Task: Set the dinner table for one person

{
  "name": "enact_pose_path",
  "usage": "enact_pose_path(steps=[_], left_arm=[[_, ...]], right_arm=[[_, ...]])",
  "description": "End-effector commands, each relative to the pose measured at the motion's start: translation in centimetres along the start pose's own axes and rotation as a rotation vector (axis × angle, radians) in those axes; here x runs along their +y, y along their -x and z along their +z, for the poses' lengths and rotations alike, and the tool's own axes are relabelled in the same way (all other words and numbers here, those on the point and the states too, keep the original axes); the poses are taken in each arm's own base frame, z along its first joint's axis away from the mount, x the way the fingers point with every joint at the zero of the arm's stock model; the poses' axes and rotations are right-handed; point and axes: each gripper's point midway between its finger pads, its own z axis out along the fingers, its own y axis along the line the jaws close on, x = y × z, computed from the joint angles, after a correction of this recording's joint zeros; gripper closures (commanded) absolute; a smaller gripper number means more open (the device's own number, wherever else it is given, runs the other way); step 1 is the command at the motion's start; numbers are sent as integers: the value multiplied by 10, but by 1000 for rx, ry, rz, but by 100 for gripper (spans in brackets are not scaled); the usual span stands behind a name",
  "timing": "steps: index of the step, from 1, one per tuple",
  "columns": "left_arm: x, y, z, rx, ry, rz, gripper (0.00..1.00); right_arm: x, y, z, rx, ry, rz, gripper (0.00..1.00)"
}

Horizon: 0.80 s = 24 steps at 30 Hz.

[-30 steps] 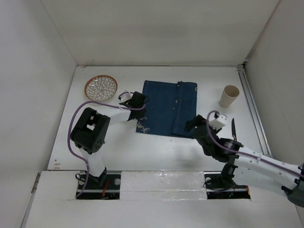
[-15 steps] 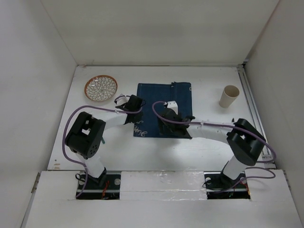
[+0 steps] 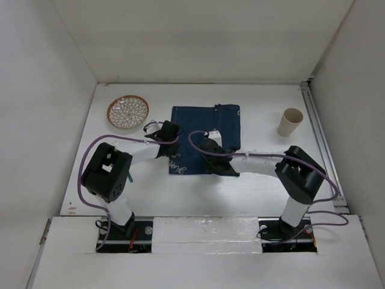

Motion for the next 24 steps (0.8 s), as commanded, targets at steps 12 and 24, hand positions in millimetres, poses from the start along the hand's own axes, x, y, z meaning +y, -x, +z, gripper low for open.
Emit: enact_pose_path(steps=[12,24], left_arm=[[45,4,-2,1,165,21,80],[40,7,0,-8,168,40,80]], right_arm=[[2,10,-8,-24,-10,31,26],[-8,15,-14,-53,-18,38,42]])
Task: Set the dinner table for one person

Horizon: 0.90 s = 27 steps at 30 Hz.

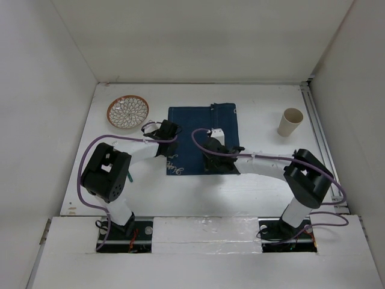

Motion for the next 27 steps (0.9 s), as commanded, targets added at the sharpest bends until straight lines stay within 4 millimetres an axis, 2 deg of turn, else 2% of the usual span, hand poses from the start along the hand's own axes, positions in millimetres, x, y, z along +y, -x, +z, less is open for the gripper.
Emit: enact_pose_path(steps=[1,3,12,15,18,19,23,24,27], left_arm=[[33,-1,4,0,134,57,80],[33,-1,4,0,134,57,80],[36,-1,3,3,143,69,80],[32,0,3,0,134,66,80],[32,0,3,0,134,66,80],[32,0,3,0,134,66,80],[32,0,3,0,134,66,80],[32,0,4,3,142,69,80],[32,3,3,-8,148,70,80]], right_arm=[[-6,0,5,-5,-31,-12,45],[0,-2,7,5,-6,-9,49],[-1,-8,15,20,-17,-17,71],[0,-9,17,32,-26,-23,87],[0,-9,17,32,-26,-23,98],[0,-9,17,32,-26,-23,100],[-1,14,1,-42,-21,15,100],[-7,13,-2,-47,-42,24,100],[-28,30,-12,-98,-79,94,100]])
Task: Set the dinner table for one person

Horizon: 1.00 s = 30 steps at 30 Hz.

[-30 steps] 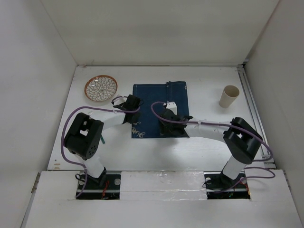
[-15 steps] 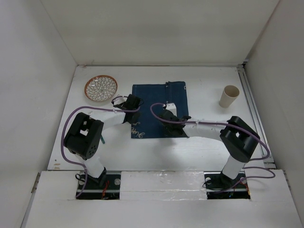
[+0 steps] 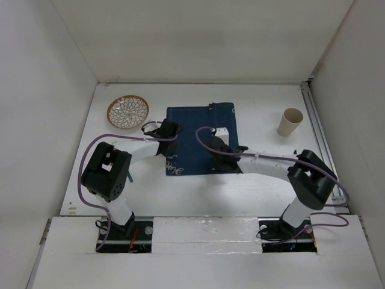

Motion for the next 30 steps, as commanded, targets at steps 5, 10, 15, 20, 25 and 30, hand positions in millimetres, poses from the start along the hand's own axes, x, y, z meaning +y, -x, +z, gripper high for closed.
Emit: enact_pose_path(steps=[5,10,15,20,25,30], left_arm=[[33,10,8,-14,132,26,80],[33,10,7,-14,132,35,80],[30,9,8,-7,121,31,80],[30,7,7,2,117,31,80],[27,8,8,-1,109,28,80],[20,15,6,-21,109,35,80]], right_arm=[[-77,46,-24,-164,-91,341,100],[-130,48,-39,-225,-123,542,100],[-181,42,-50,-281,-151,712,100],[-203,35,-65,-337,-177,793,63],[-191,54,-90,-435,-115,767,20],[-167,98,-96,-488,-43,601,9]])
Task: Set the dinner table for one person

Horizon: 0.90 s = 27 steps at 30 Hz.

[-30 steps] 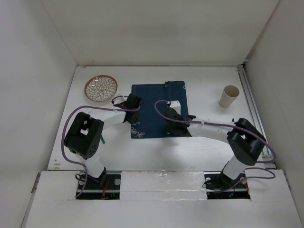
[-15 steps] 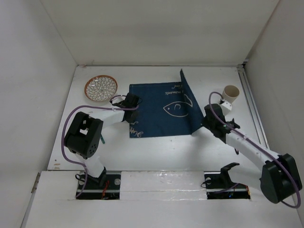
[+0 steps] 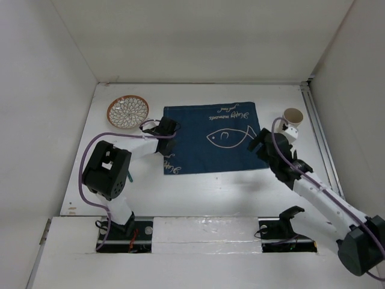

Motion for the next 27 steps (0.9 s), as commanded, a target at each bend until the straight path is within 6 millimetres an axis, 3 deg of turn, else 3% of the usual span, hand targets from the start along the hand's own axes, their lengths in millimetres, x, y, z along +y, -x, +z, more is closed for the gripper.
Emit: enact_pose_path(steps=[1,6,13,17,23,27], left_arm=[[15,7,3,-20,86,40,80],[-3,18,5,-40,98,42,80],[-7,38,7,-69,128,19,80],[-2,39,5,-75,139,14,80],[7,58,17,-61,138,-11,83],[-4,63,13,-64,98,-2,84]], right_arm=[[48,22,13,-8,116,-91,9],[58,-21,84,238,-35,-289,8],[68,-45,130,330,-73,-368,8],[66,-53,147,385,-99,-426,8],[66,-64,154,419,-96,-430,8],[70,-76,158,448,-85,-430,8]])
